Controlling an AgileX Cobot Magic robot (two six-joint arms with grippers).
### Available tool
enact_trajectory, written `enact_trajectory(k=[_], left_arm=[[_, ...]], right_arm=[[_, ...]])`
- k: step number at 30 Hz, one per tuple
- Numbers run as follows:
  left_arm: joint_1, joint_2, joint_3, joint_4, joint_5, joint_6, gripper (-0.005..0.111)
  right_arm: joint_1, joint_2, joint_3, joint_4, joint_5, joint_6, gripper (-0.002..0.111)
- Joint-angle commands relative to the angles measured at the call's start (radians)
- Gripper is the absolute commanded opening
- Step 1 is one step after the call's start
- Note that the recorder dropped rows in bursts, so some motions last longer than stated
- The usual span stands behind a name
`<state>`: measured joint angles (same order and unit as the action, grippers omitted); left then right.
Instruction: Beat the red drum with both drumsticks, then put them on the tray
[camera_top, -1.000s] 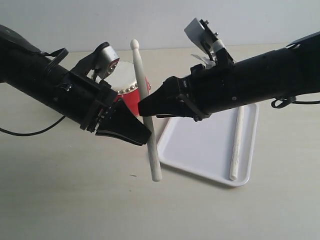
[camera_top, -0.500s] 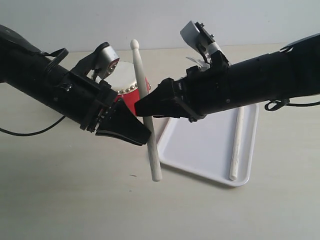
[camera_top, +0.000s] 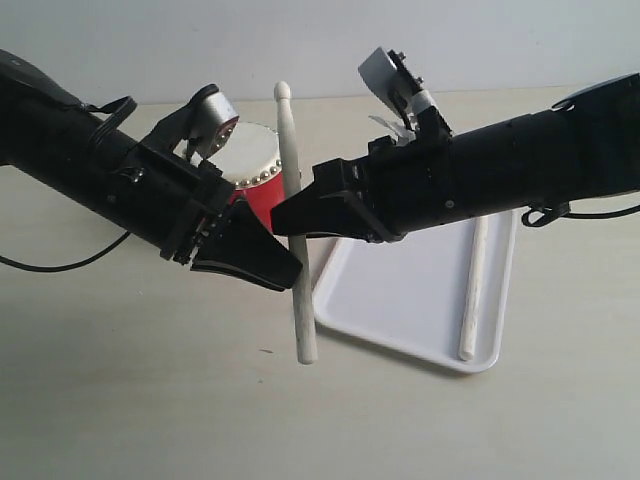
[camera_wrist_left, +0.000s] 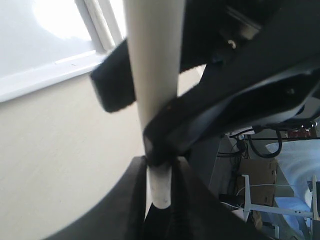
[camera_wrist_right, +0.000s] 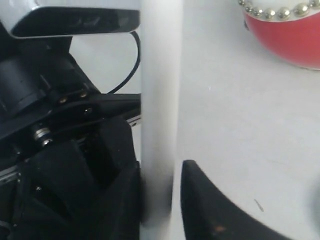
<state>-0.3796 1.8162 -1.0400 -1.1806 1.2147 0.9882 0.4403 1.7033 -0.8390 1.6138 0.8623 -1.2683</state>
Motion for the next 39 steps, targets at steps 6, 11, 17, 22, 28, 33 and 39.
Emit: enact_trajectory(k=[6, 11, 17, 22, 28, 33, 39], left_arm=[[0.001, -0.009, 0.005, -0.012, 0.006, -0.005, 0.013], [0.058, -0.06, 0.005, 0.012, 0.006, -0.059, 0.052], [0.252, -0.326, 0.005, 0.125, 0.006, -0.171, 0.0], [0.26, -0.613, 0.035, 0.14, 0.006, -0.191, 0.0], [0.26, -0.821, 0.039, 0.201, 0.006, -0.27, 0.0], [0.26, -0.897, 0.039, 0.222, 0.006, -0.299, 0.0], [0.26, -0.903, 0.039, 0.225, 0.006, -0.309, 0.0]], right_arm=[[0.002, 0.001, -0.005, 0.035, 0.035, -0.003, 0.0], [-0.007, -0.029, -0.005, 0.001, -0.297, 0.279, 0.0], [-0.04, -0.031, -0.005, -0.545, -0.495, 0.987, 0.0], [-0.04, -0.012, -0.114, -1.28, -0.421, 1.646, 0.0], [-0.04, 0.076, -0.155, -1.456, -0.333, 1.847, 0.0], [-0.04, 0.137, -0.158, -1.423, -0.422, 1.847, 0.001], [-0.04, 0.17, -0.158, -1.423, -0.431, 1.847, 0.012]])
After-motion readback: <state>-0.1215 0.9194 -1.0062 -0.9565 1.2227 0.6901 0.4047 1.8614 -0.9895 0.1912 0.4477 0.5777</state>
